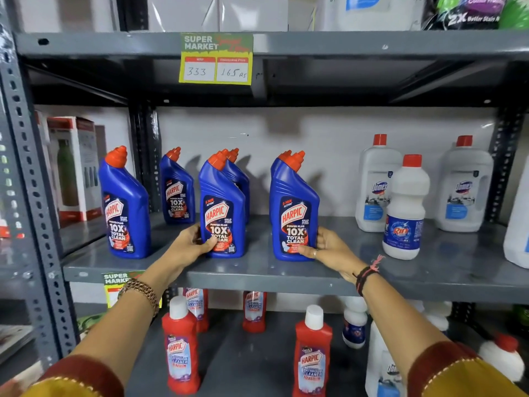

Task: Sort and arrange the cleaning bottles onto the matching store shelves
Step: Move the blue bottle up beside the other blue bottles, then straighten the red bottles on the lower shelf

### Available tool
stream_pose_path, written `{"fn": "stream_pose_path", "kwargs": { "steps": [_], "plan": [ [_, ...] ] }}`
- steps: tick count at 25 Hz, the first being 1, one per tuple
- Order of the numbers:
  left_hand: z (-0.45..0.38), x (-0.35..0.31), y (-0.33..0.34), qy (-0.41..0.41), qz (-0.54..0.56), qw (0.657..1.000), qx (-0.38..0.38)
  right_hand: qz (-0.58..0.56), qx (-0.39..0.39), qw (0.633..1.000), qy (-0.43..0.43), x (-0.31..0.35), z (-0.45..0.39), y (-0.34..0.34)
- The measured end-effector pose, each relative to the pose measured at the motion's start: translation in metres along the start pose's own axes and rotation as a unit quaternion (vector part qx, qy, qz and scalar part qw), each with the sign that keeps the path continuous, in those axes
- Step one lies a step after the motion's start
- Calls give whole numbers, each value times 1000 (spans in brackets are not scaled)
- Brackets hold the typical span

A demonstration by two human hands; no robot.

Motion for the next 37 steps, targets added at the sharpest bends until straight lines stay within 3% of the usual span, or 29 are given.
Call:
{"fn": "stream_pose_path", "kwargs": {
  "steps": [10,14,16,18,20,22,26,28,32,34,37],
  "plan": [
    [-7,7,-3,-15,-32,999,-12,44,-8,999,2,-3,-2,2],
    [-3,4,-2,19,-41,999,-22,67,-15,998,6,-4,-1,0],
    [10,-2,-8,64,24,995,-75,55,-43,998,0,2,6,-3],
    [41,-10,-20,165,97,965,-180,-7,-117,992,-40,16,23,-12],
    [83,-1,-22,248,107,921,-280,-75,-205,971,-94,27,51,-24],
    [118,29,-11,269,88,904,-322,-108,-240,955,-141,27,85,-25],
    [136,130,18,172,21,937,-303,-51,-231,961,-145,-34,143,0],
    [131,186,25,94,-10,954,-286,-9,-200,977,-79,-91,152,13],
    [120,285,32,-137,54,960,-237,67,-199,977,42,-192,157,16],
    [114,311,37,-192,52,961,-192,101,-190,970,114,-233,151,15],
    [93,339,39,-200,54,970,-125,74,-104,966,223,-300,133,22]
  ]
}}
Point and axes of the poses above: each hand's wrist, its own z-axis away from the middle knuckle, its own y-axis out of the palm, x = y × z, the point moved 7 cm from there along -z, towards the middle knuckle, and after that the axes turned 4 degrees about -z, right-handed, at the moved point
